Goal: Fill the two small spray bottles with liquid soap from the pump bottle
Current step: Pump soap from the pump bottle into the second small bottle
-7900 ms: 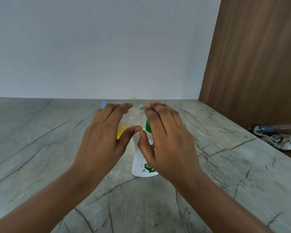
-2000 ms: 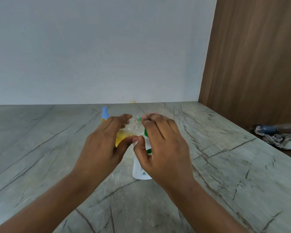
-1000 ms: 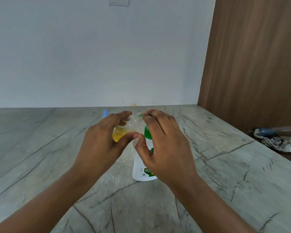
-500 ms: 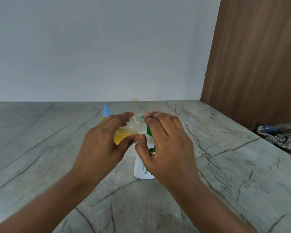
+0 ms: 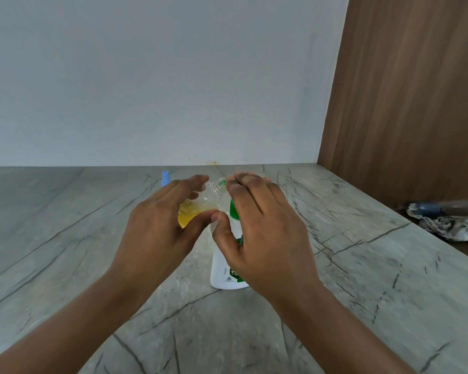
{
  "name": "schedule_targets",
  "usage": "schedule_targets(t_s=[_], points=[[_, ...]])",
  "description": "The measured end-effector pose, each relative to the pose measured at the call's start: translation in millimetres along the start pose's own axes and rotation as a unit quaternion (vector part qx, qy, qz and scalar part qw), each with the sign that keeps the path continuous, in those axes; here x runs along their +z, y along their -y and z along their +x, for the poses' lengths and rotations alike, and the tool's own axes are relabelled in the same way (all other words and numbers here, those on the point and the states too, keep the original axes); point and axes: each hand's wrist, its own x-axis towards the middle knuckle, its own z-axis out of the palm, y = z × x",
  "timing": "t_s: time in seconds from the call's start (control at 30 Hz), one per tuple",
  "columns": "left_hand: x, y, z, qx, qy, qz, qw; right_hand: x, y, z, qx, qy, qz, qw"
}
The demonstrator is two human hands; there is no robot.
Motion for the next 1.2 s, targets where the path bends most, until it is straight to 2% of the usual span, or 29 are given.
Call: schedule_targets(t_s=[0.33,0.6,1.2], points=[[-1.8,-4.8,1.7,-0.004,-0.007,-0.005,1.0,-5.8,-2.8,2.1,-0.024,0.005,-0.022,0.999],[-1.7,-5.3,-1.0,0.006,0.002,0.002,1.0,0.7,-3.4,-2.0,-0.024,-0.031,-0.002,0.999],[3.6,3.0,-4.4,-0.001,0.005,-0.006,1.0,4.3,-2.1,-1.7,-0.013,-0.014,0.007,1.0]])
